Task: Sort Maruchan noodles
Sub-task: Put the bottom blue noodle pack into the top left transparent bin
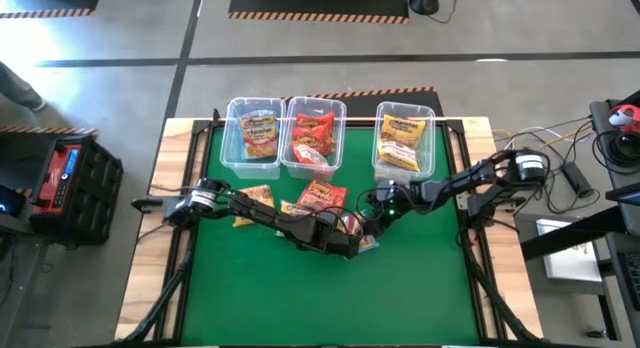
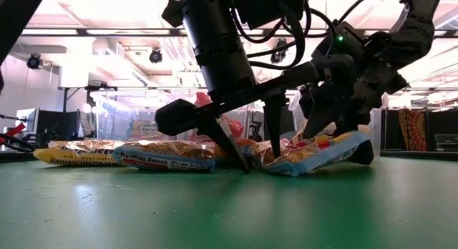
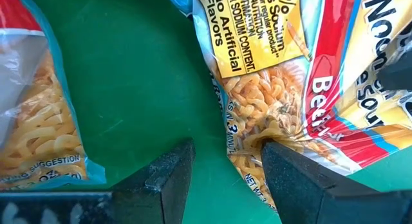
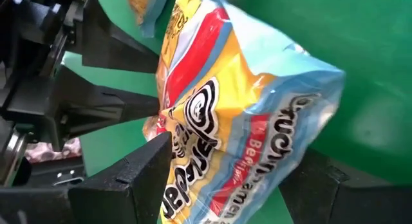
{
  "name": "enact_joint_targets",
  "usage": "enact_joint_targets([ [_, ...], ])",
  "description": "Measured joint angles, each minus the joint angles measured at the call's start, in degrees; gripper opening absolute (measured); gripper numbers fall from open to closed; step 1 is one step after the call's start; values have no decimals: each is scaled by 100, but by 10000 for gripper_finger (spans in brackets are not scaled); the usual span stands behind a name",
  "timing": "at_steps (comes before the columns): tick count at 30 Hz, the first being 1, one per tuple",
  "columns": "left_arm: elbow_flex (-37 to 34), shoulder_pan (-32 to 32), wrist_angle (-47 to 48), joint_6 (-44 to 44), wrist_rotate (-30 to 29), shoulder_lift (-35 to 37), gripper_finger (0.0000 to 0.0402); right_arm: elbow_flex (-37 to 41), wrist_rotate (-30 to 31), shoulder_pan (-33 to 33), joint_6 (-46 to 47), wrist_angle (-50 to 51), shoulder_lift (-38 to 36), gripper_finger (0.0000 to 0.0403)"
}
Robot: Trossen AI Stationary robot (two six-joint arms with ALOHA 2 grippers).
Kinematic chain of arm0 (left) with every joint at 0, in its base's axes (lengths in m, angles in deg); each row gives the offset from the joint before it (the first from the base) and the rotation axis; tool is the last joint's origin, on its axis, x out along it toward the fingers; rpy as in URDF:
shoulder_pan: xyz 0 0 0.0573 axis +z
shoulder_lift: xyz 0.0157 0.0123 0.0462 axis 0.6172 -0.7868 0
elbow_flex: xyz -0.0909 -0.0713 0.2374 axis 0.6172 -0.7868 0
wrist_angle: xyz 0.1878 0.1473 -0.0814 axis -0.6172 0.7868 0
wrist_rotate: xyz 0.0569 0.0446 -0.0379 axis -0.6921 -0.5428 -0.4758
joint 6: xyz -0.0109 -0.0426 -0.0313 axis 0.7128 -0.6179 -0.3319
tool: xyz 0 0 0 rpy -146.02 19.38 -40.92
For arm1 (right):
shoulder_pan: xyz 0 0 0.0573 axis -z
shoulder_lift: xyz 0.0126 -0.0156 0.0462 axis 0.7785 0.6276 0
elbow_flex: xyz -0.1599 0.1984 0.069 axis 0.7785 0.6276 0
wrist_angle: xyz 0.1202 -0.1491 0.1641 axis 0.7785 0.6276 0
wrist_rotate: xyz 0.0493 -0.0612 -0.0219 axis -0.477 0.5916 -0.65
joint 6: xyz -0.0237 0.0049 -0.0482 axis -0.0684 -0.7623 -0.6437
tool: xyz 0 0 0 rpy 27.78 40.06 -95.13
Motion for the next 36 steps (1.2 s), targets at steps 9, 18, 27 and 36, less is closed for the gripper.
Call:
enact_joint_targets([
  [9,0,7,-7,-7,-4,0,170,-3,-187,7,-20,-247,175,215],
  [18,-4,7,-36,-72,-80,0,170,-3,-207,2,-62,-271,158,177],
  [27,104,7,11,26,-101,18,170,-3,-279,0,-118,-298,153,146],
  [36,105,7,79,63,-102,155,170,-3,-285,0,-169,-233,94,144],
])
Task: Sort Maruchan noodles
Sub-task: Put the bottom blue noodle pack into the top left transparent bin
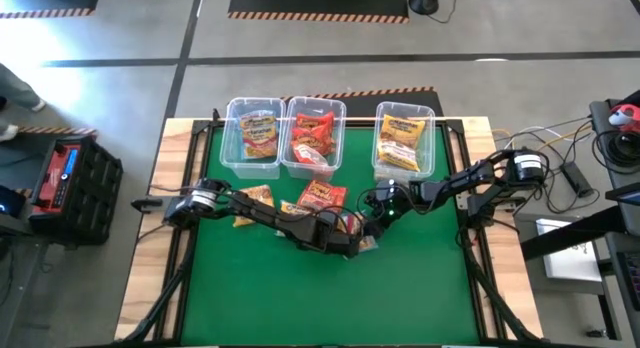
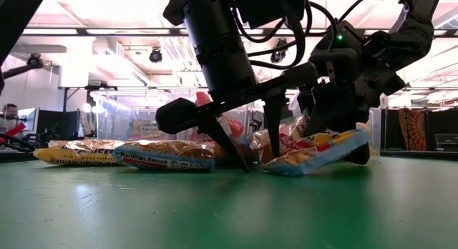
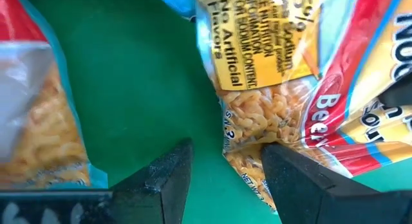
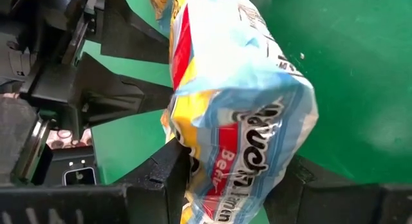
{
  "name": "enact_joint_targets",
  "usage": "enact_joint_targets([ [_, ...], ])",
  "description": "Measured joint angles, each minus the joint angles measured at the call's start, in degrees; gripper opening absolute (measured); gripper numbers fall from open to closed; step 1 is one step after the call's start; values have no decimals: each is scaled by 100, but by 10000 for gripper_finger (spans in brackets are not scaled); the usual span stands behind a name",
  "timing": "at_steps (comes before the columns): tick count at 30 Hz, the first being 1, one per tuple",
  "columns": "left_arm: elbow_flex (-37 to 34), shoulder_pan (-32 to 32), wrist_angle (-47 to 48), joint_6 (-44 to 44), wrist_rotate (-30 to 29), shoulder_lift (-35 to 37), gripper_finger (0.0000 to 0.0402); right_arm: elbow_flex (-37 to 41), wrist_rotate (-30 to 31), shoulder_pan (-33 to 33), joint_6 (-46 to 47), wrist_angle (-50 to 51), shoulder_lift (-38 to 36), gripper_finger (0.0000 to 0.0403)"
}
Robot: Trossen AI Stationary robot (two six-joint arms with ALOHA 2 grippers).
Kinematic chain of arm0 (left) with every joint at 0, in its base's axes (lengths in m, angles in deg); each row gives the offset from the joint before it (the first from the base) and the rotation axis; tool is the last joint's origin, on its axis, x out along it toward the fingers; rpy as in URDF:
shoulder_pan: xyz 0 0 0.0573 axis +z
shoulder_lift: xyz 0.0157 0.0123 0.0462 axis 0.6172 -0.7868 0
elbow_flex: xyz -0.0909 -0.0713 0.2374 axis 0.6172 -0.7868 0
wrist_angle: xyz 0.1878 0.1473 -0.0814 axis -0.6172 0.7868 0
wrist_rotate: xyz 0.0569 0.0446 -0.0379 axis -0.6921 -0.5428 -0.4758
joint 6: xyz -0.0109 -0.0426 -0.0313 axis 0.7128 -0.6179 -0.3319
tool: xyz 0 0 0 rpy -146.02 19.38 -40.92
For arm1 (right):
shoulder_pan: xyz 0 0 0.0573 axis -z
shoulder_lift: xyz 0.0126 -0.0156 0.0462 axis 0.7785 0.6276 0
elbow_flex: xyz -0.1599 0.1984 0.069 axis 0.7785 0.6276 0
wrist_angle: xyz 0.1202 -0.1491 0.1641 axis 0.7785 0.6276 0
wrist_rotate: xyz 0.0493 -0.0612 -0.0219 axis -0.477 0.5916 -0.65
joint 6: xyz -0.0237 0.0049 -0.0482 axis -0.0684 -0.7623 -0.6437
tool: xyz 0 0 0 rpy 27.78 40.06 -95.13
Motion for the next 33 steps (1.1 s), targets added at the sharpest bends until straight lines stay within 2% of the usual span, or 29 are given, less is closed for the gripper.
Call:
enact_joint_targets([
  [11,36,17,46,-13,-194,44,170,0,18,29,-111,16,-11,143],
  [16,326,22,55,429,-259,53,170,7,-9,143,-197,39,-58,143],
  [22,620,23,540,744,-374,74,170,7,-4,262,-262,31,-74,143],
  [33,833,-25,1536,201,-421,79,170,9,1,328,-437,177,-511,143],
])
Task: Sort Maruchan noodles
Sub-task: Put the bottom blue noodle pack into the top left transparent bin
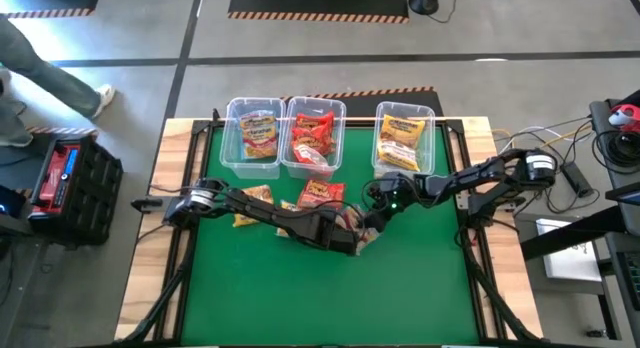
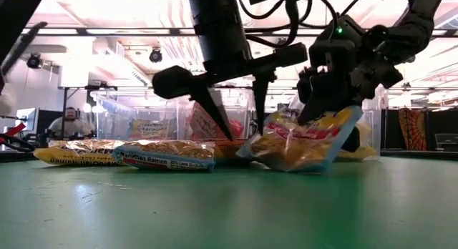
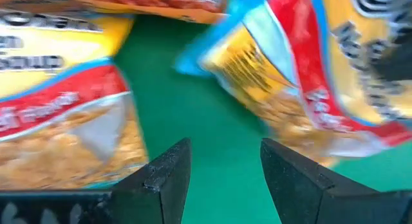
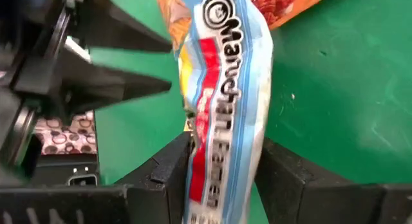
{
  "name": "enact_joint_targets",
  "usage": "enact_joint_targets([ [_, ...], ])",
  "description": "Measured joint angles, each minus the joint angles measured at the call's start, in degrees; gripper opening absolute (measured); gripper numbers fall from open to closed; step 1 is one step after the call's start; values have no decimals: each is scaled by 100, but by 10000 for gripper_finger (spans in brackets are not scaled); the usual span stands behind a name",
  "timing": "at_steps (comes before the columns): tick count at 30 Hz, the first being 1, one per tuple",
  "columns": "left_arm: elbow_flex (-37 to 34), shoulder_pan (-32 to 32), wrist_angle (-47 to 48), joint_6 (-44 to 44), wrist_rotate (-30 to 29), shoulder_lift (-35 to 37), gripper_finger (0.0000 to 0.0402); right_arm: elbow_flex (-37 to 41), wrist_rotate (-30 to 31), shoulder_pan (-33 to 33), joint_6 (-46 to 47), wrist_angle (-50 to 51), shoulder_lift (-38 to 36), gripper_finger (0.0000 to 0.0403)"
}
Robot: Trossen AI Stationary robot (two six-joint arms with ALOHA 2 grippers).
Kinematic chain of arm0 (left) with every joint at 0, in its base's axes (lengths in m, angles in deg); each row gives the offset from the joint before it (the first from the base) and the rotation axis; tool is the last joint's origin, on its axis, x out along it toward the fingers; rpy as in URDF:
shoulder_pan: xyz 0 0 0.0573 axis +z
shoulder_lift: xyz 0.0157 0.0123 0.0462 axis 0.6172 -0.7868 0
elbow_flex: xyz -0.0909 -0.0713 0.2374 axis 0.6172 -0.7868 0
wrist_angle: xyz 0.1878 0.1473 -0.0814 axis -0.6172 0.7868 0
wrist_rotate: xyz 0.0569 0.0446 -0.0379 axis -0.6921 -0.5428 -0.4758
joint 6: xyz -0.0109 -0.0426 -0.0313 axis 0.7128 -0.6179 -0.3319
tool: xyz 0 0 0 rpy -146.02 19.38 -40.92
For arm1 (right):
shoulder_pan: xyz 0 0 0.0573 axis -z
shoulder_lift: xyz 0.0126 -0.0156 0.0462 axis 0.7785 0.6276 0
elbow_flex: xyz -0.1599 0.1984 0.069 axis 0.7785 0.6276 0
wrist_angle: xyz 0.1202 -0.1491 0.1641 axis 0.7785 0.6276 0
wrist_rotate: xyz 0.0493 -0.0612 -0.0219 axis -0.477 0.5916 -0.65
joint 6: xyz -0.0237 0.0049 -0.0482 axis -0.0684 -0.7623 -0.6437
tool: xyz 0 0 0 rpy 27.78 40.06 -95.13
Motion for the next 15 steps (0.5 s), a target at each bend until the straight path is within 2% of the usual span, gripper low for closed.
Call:
enact_joint_targets([
  [4,67,2,292,-14,-2,5,170,-35,-3,-1,-253,496,-310,143],
  [10,227,54,348,241,-16,11,170,-626,540,-1,-1179,2350,-557,143],
  [15,373,118,343,510,-143,11,170,-782,686,-19,-1269,2216,-312,143],
])
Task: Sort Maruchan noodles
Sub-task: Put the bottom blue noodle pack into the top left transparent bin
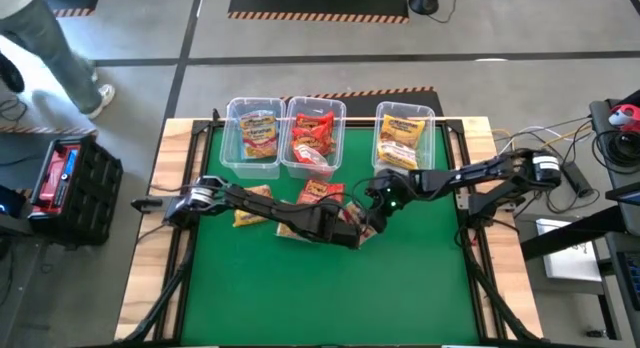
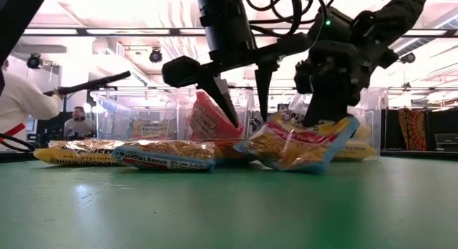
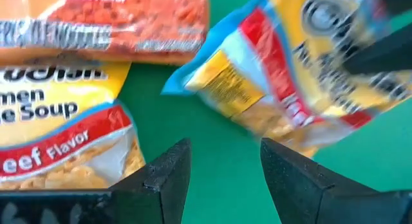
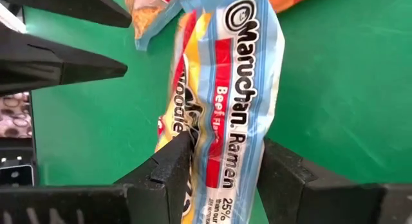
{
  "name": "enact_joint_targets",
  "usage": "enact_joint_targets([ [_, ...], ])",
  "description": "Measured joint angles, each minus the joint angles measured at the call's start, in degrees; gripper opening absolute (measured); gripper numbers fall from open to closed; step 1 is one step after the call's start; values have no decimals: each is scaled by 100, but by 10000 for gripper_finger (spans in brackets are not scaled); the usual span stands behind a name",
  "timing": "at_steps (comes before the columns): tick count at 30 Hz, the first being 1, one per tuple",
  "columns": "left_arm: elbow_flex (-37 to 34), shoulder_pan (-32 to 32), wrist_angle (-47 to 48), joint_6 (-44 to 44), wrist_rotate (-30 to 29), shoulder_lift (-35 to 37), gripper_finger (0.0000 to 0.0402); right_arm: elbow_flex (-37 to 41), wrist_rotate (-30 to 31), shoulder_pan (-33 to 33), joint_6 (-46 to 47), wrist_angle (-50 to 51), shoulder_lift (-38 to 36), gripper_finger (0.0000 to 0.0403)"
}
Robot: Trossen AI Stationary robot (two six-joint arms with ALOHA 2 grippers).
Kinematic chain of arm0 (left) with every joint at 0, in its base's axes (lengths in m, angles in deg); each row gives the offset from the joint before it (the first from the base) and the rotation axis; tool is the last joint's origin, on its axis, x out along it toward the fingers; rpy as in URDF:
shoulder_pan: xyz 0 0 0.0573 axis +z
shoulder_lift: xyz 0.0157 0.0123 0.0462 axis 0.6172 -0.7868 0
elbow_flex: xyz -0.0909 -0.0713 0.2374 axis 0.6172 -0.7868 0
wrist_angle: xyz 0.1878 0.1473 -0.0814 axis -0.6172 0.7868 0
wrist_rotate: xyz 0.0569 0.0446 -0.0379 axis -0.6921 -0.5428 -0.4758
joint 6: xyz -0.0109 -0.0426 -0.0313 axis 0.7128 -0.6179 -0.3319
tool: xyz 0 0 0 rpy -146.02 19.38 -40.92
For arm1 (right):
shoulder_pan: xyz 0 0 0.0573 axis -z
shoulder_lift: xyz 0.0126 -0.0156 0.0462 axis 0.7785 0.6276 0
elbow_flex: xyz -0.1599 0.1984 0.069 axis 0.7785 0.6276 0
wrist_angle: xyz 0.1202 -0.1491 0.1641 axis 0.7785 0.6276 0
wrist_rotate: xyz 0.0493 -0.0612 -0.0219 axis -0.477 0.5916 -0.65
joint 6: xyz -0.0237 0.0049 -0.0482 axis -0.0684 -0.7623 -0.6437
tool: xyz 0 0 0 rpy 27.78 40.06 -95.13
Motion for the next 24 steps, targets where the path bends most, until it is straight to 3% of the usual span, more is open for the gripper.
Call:
enact_joint_targets([
  [9,32,-3,-1,55,-25,0,170,-11,-206,-58,52,-372,401,142],
  [14,49,8,1,642,-125,91,170,-37,-173,-60,-113,-355,398,142],
  [19,49,47,-290,2059,-87,307,170,-37,-179,-58,-440,-328,396,141],
  [24,46,264,-720,3778,1117,356,170,-37,-376,-50,-796,-273,396,141],
])
